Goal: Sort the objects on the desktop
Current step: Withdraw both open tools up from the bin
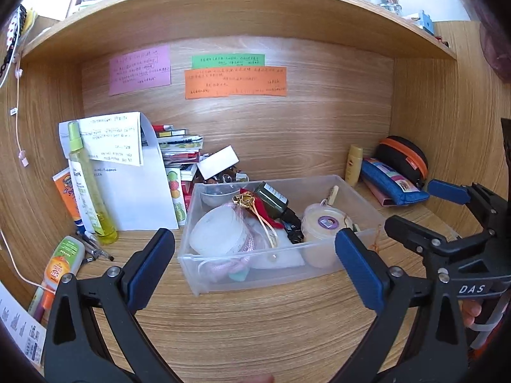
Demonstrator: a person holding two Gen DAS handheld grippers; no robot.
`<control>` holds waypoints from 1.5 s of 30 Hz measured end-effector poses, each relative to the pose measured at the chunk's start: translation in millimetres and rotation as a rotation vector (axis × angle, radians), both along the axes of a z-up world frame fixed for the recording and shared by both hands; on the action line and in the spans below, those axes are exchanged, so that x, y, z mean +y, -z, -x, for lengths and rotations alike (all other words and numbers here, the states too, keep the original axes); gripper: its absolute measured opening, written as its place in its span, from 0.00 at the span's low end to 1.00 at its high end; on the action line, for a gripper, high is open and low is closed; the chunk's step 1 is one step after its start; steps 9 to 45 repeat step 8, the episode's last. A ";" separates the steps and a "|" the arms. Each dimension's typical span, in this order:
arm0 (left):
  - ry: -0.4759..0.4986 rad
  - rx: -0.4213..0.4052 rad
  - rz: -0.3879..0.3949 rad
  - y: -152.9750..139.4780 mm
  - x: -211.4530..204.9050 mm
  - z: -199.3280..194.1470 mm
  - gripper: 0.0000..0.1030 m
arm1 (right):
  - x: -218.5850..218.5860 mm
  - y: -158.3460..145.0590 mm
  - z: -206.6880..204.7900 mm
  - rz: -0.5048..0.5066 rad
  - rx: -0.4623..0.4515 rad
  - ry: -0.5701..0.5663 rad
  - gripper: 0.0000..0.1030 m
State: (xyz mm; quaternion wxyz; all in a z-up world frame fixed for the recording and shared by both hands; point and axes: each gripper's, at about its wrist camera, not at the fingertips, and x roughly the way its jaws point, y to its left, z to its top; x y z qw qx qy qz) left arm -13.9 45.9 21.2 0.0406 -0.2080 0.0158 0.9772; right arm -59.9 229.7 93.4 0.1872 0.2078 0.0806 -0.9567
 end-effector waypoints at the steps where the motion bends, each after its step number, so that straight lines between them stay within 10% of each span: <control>1: -0.001 0.000 -0.001 0.3 0.0 -1.2 0.99 | -0.3 0.4 -0.7 -0.001 -0.002 -0.001 1.00; 45: -0.002 -0.005 -0.032 0.9 -3.7 -4.3 0.99 | -2.3 6.5 0.2 -0.011 -0.020 0.001 1.00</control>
